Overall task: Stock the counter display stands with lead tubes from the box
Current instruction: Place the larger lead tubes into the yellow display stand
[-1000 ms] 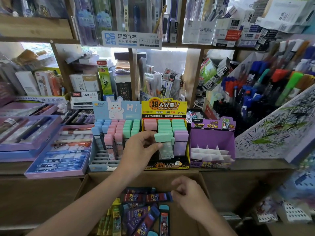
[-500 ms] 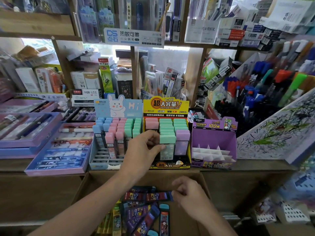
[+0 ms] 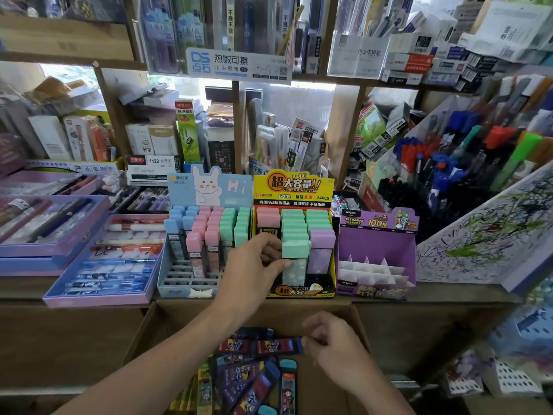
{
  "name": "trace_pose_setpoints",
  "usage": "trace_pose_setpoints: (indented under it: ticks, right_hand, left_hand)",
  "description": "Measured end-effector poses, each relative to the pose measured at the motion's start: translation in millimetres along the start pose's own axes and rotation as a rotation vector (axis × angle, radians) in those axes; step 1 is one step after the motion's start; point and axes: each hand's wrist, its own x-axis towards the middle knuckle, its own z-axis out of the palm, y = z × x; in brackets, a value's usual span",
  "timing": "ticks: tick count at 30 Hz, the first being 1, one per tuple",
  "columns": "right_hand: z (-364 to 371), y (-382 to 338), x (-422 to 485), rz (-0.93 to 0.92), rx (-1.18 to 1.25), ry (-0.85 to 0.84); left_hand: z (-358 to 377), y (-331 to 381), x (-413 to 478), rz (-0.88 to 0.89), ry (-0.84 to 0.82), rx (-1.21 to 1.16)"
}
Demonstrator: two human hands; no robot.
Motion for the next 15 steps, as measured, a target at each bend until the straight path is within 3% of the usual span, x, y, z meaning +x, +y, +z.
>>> trace_pose_setpoints:
  ticks: [15]
  right_hand:
    - [0.6, -0.6, 2.8, -0.001, -0.013, -0.002]
  left_hand:
    - [4.2, -7.8, 0.2, -0.005, -0.020, 0.140]
